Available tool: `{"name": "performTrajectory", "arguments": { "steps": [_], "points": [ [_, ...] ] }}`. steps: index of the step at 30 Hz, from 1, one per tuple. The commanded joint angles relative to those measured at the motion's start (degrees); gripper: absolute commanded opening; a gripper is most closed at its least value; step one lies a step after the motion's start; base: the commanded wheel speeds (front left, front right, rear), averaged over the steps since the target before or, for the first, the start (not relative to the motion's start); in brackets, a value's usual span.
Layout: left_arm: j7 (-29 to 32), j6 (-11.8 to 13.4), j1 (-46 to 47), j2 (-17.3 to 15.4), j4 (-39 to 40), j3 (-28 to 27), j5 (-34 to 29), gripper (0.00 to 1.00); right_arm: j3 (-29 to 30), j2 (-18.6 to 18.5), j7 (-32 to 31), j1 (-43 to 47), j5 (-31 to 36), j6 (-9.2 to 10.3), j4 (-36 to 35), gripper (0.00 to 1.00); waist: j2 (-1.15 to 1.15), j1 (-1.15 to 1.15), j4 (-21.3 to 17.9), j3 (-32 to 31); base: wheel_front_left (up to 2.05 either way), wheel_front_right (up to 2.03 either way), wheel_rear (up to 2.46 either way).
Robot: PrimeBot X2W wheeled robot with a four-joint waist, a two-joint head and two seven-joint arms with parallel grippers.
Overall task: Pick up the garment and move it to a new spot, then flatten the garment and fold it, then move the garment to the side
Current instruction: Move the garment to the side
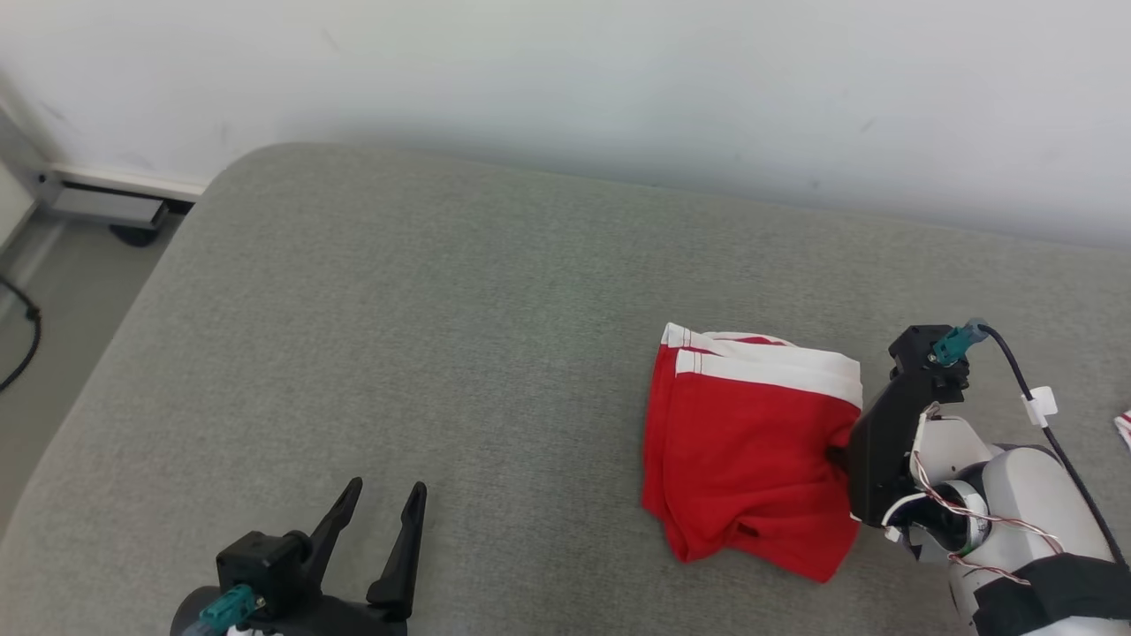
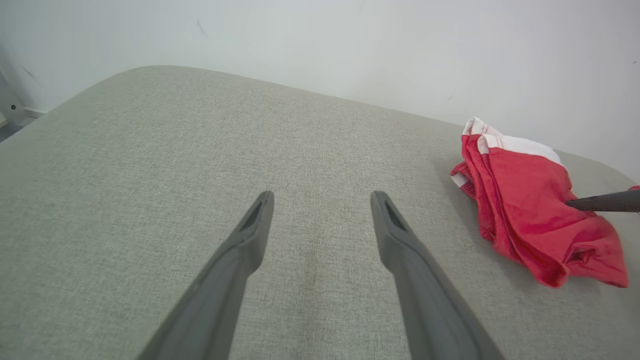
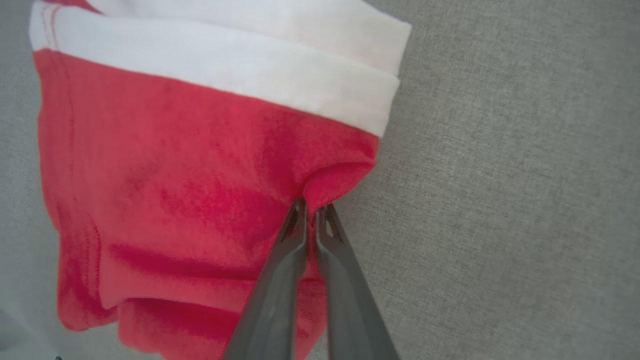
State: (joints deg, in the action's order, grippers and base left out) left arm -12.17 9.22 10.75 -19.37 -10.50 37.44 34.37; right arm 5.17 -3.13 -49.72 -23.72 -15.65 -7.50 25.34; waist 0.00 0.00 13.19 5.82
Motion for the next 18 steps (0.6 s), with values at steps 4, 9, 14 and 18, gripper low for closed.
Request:
{"name": "performTrajectory", "arguments": {
  "steps": [4, 9, 14, 18],
  "points": [
    [-0.47, -0.04, -0.62, 0.06, -0.14, 0.19, 0.71, 1.0, -1.33, -2.82, -3.63, 2.52, 0.89, 0.05, -5.45, 0.0, 0.0, 0.0, -4.44, -1.13, 0.0, 0.0, 0.0],
    [-0.5, 0.02, -0.48, -0.04, -0.19, 0.24, 0.73, 1.0, -2.63, -5.21, -5.86, 3.63, 0.65, 0.05, -8.94, 0.0, 0.0, 0.0, -7.21, -1.32, 0.0, 0.0, 0.0],
    [-0.48, 0.05, -0.21, -0.17, -0.11, 0.34, 0.81, 1.0, -5.28, -9.13, -7.99, 4.0, 0.29, 0.05, -12.35, 0.0, 0.0, 0.0, -10.66, -1.23, 0.0, 0.0, 0.0],
    [-0.48, 0.04, 0.22, -0.22, 0.04, 0.39, 0.78, 1.0, -6.77, -12.0, -9.0, 3.07, -0.08, 0.05, -14.49, 0.0, 0.0, 0.0, -13.29, -0.83, 0.0, 0.0, 0.0]
  ]
}}
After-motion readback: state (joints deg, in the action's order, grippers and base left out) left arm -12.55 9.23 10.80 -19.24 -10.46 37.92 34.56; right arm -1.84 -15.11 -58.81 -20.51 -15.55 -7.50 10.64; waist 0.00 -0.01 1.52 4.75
